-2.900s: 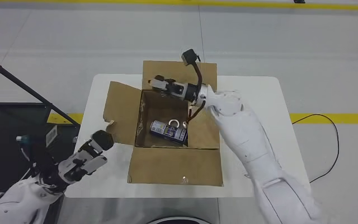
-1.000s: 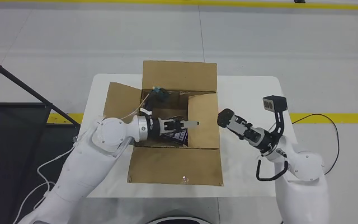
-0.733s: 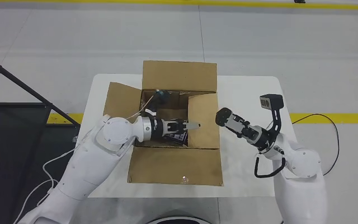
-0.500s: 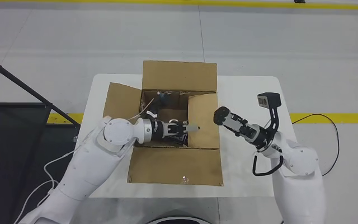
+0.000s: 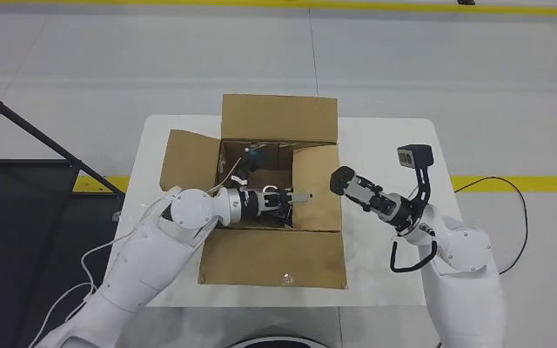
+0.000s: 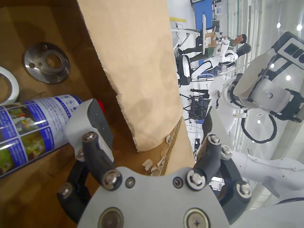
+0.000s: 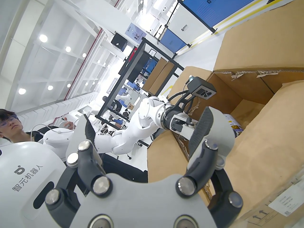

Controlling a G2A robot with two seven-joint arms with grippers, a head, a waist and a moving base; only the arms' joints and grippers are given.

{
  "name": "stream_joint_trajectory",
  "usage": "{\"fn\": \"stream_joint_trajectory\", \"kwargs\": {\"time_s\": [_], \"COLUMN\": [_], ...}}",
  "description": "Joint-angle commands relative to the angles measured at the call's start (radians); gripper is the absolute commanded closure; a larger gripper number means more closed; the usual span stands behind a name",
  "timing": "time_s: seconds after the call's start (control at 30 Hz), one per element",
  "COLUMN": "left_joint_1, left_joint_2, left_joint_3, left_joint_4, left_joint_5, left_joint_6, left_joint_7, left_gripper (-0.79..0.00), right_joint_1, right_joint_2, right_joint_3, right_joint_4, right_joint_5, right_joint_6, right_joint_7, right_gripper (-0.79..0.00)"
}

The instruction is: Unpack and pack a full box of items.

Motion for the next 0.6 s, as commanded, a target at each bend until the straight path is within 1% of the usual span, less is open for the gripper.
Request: {"fn": "stream_joint_trajectory", "kwargs": {"time_s": [0.0,0.3,0.57], "left_joint_1": [-0.002,0.004,0.018], "left_joint_2": [-0.002,-0.013,-0.013], "left_joint_3": [0.002,0.012,-0.010], "left_joint_4": [0.005,0.019,0.010], "left_joint_5": [-0.008,-0.051,-0.068], "left_joint_6": [-0.004,-0.055,-0.083], "left_joint_7": [0.000,0.035,0.043], "left_gripper": [-0.785,-0.785,-0.785], "right_joint_1": [0.000,0.003,0.004], "right_joint_2": [0.002,0.015,0.026], "right_joint_3": [-0.002,-0.016,-0.024], "right_joint_4": [0.000,-0.001,-0.011], "right_joint_5": [0.001,0.005,0.008], "right_joint_6": [-0.001,0.001,0.006], "right_joint_7": [-0.002,-0.013,-0.023], "right_gripper": [-0.785,-0.785,-0.785]}}
